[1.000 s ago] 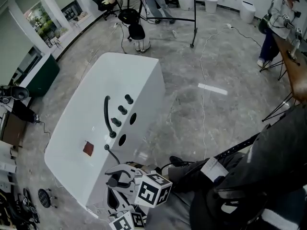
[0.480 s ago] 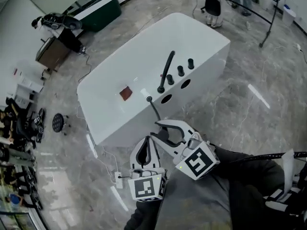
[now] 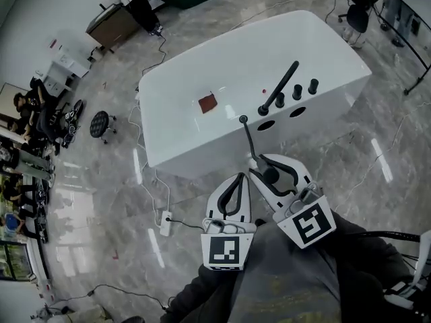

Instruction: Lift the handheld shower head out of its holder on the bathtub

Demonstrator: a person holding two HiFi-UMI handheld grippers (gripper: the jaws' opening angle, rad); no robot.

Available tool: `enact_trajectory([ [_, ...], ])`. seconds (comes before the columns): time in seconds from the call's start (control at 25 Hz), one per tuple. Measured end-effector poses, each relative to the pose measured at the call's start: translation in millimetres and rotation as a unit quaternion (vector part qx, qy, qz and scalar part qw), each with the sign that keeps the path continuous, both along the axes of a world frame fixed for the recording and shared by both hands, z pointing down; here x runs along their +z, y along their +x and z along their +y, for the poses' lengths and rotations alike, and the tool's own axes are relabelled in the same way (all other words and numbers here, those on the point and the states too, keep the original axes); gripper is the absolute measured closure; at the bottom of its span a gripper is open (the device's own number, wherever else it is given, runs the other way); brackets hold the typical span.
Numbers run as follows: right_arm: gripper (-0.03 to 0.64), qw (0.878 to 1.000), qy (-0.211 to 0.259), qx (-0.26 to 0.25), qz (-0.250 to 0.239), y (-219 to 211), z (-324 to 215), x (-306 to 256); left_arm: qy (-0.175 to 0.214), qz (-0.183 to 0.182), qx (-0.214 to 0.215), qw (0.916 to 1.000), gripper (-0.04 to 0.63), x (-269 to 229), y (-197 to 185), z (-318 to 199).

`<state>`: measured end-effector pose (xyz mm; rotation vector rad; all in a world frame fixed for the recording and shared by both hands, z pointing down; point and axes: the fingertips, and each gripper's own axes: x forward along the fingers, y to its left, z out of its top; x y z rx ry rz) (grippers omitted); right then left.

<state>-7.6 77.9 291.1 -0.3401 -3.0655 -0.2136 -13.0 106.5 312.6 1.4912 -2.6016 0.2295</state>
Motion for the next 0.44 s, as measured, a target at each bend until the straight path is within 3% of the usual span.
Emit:
enact_trajectory([
  [0.2,0.485,1.000,-0.001,0.001,0.009,-9,9,-7,-0.002,0.010,0.002,0.9999,0.592,-6,-10,10],
  [0.44,0.485,1.000,-0.005,-0.002,0.011,14,-28,6,-0.009,0.011,0.006,0.9999,0.592,8,14,-27],
])
